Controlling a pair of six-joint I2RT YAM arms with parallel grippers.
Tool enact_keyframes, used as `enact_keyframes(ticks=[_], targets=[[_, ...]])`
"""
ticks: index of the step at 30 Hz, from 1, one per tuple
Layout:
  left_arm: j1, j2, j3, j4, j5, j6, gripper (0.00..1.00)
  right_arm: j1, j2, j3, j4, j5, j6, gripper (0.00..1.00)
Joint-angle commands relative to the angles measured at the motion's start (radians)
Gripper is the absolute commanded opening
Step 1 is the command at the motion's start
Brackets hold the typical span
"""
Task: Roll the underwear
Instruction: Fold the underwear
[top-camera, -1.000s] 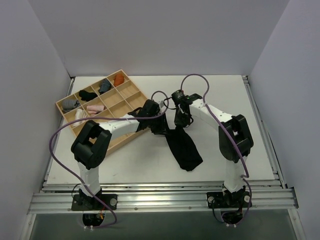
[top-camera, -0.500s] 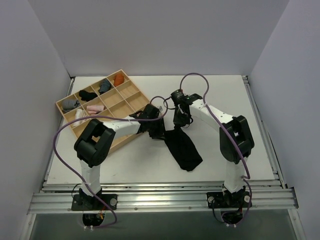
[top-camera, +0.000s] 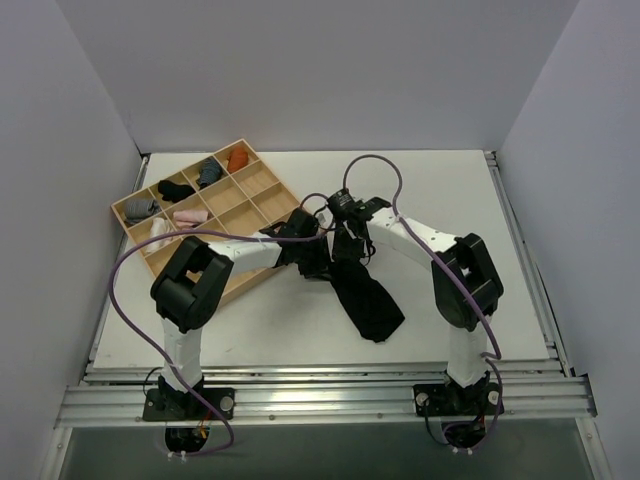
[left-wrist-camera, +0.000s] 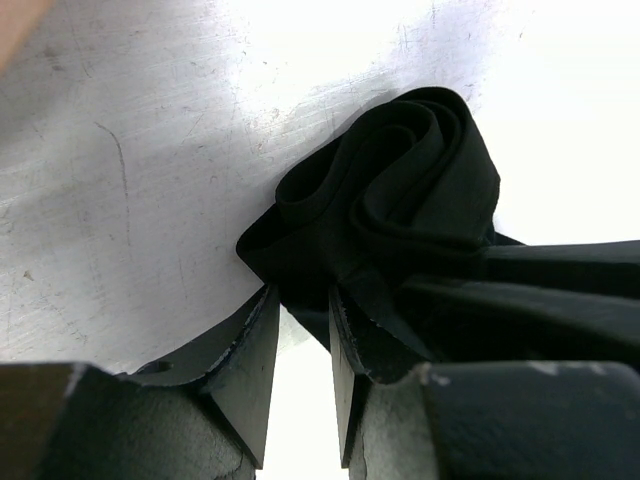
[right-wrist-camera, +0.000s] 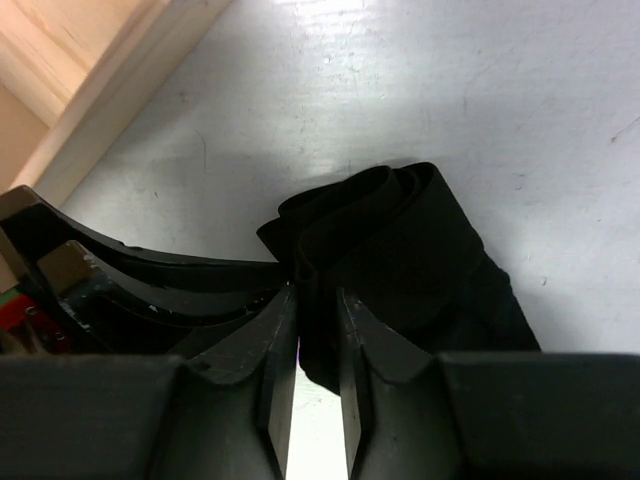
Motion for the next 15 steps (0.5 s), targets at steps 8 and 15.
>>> enact_keyframes(ticks=[8,15], targets=[[0.005,-0.004,0.008,0.009,-0.023,0.005,0.36,0.012,-0.019,-0.059,0.008,0.009,0.033,0.24],[0.005,-0.031,0.006,-0.010,-0.035,-0.003,0.37,0.013,-0.039,-0.105,0.052,-0.011,0.039,0.28]])
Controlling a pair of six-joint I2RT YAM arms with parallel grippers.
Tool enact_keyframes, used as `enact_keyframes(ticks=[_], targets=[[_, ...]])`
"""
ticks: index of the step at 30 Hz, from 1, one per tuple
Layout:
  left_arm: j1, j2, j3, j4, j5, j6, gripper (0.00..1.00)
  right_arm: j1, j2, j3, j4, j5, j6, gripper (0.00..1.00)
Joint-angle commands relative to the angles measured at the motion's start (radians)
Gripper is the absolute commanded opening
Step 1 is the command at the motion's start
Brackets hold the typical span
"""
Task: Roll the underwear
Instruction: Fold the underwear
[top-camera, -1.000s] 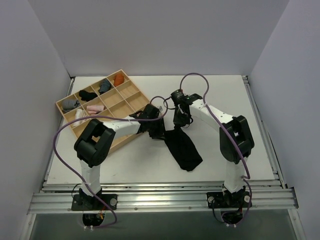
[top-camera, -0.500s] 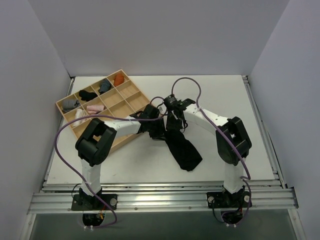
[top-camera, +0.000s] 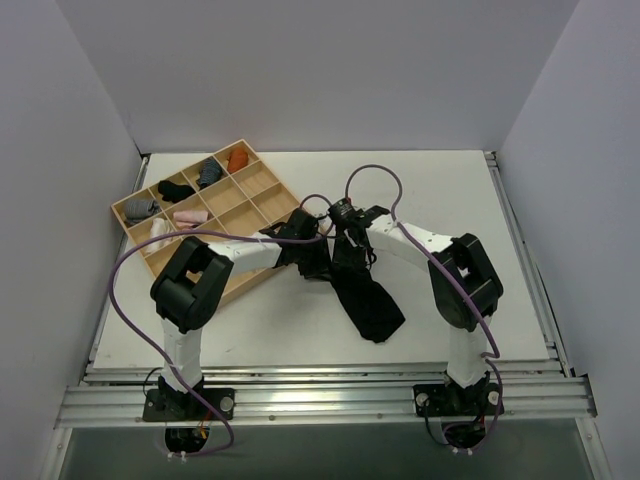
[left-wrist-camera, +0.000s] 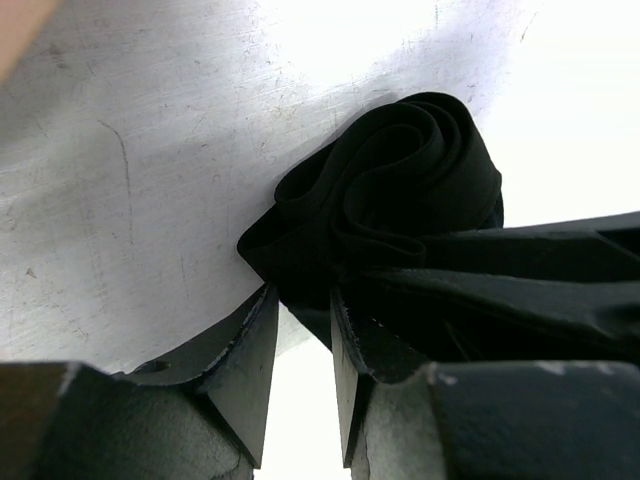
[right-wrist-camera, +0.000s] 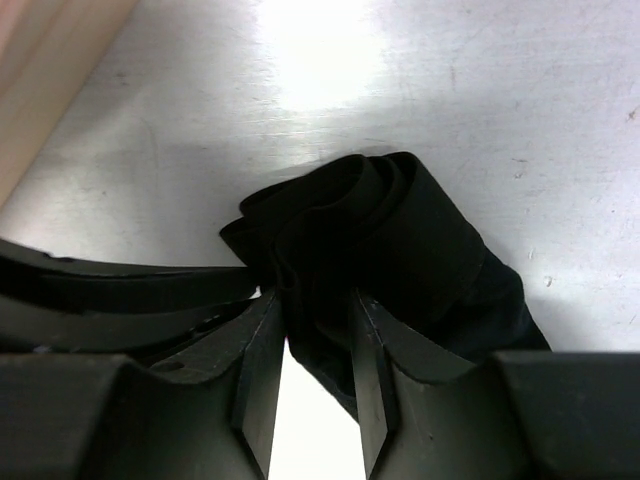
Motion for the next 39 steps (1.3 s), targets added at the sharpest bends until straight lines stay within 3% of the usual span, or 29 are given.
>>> enact_keyframes(ticks=[1,29,39], targets=[[0.005,-0.031,0.006,-0.010,-0.035,0.000,0.37,0.004,-0.042,-0.021,0.004,-0.014,0.015,0.29],[0.004,-0.041,0.000,-0.039,-0.045,-0.003,0.38,-0.034,-0.090,0.016,0.071,-0.099,0.002,0.39],[0.004,-0.146,-0.004,-0.114,-0.102,-0.056,0.43,-0.062,-0.124,-0.047,0.096,-0.099,0.015,0.31]])
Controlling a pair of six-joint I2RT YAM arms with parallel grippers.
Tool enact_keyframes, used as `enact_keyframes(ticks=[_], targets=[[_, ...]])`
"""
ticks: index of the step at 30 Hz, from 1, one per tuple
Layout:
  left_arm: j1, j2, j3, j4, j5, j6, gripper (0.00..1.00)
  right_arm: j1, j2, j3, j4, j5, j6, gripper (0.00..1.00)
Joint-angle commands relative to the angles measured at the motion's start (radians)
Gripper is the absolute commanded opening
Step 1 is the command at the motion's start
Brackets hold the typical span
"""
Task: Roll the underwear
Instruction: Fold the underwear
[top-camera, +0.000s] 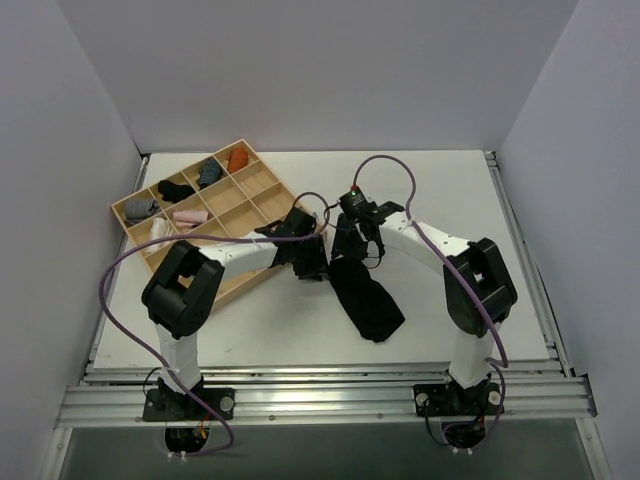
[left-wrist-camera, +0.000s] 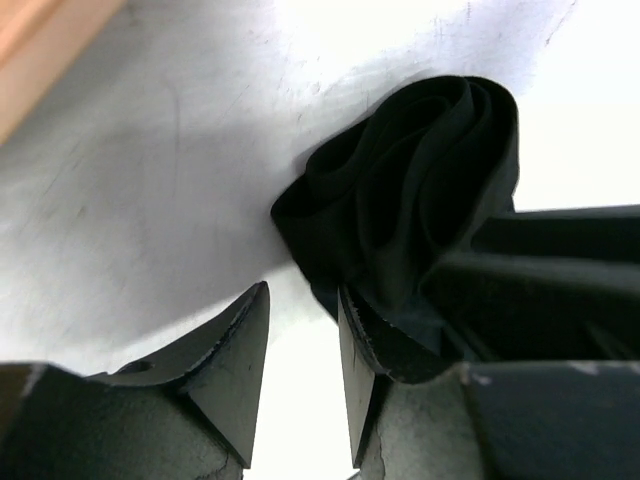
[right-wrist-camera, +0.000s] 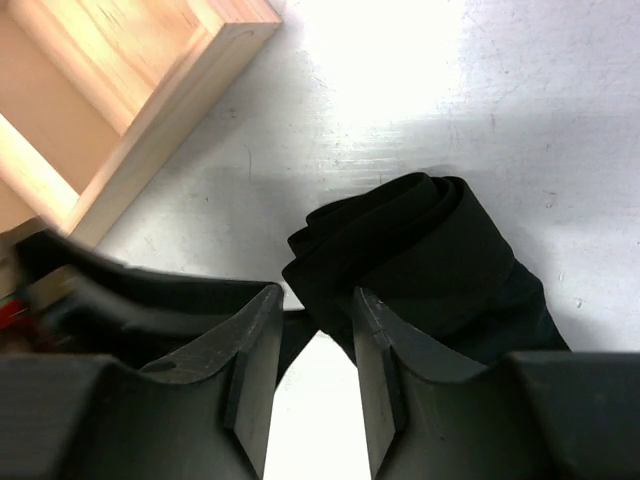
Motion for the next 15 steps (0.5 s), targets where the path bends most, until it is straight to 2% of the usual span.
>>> enact_keyframes(ticks=[1,9,15], targets=[[0.004,-0.110,-0.001,-0.039,-0.045,-0.043,0.43,-0.011,-0.049,-0.026,-0.007,-0.003,0.009,0.30],[0.010,-0.196,-0.009,-0.059,-0.107,-0.095,0.44,-0.011,-0.038,-0.024,-0.005,0.012,0.000,0.26],[0.017,-0.147,0.038,-0.046,-0.083,-0.093,0.44,-0.011,-0.029,-0.029,-0.013,0.029,-0.005,0.23]])
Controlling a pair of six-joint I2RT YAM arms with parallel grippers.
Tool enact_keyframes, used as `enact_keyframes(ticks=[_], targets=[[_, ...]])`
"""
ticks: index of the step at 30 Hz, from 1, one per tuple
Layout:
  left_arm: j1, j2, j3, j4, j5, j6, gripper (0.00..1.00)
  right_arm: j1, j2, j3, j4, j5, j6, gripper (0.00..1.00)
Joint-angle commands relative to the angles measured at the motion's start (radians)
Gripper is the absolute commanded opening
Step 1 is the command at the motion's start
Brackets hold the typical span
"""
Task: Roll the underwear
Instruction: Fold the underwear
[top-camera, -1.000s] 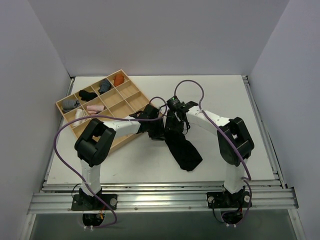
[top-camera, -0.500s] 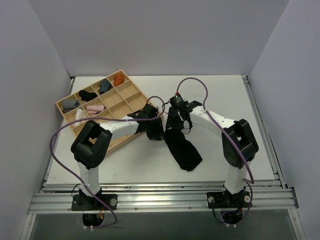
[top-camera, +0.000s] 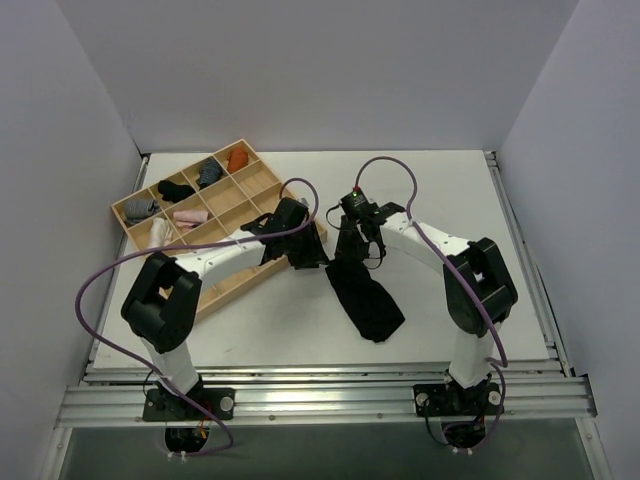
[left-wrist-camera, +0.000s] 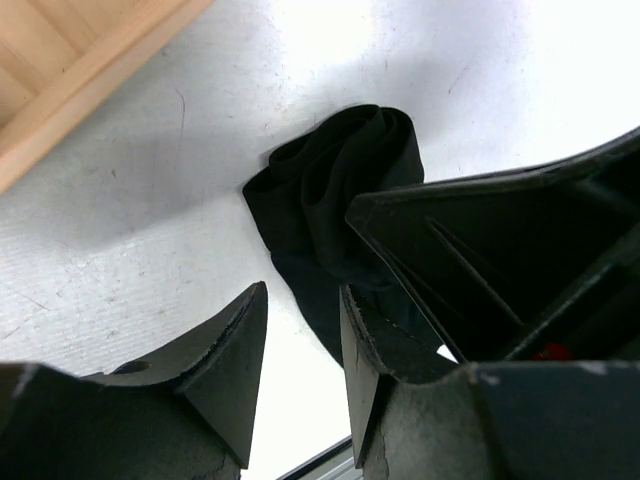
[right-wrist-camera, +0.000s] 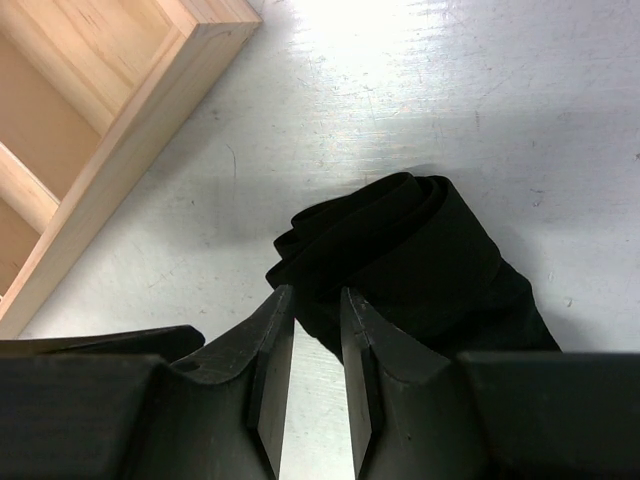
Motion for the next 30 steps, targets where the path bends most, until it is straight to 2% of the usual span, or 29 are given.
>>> enact_keyframes(ticks=[1,7,13,17,30], targets=[[0.008,0.023,0.056,0.006,0.000,-0.012,0.43,-0.004,-0.022,-0.007,-0.020,0.026,-0.009,0.21],[0.008,0.106,0.073,0.038,0.040,-0.016,0.41,-0.004,-0.011,0.006,-0.030,0.028,-0.006,0.17],[0.008,0.154,0.070,0.054,0.058,-0.009,0.41,-0.004,-0.045,0.029,-0.051,0.043,-0.018,0.24],[0.008,0.177,0.073,0.057,0.060,-0.006,0.40,-0.006,-0.059,0.036,-0.076,0.055,-0.061,0.25],[0.037,0.091,0.024,0.069,0.055,-0.030,0.40,-0.003,-0.073,0.000,-0.076,0.049,-0.171,0.24]])
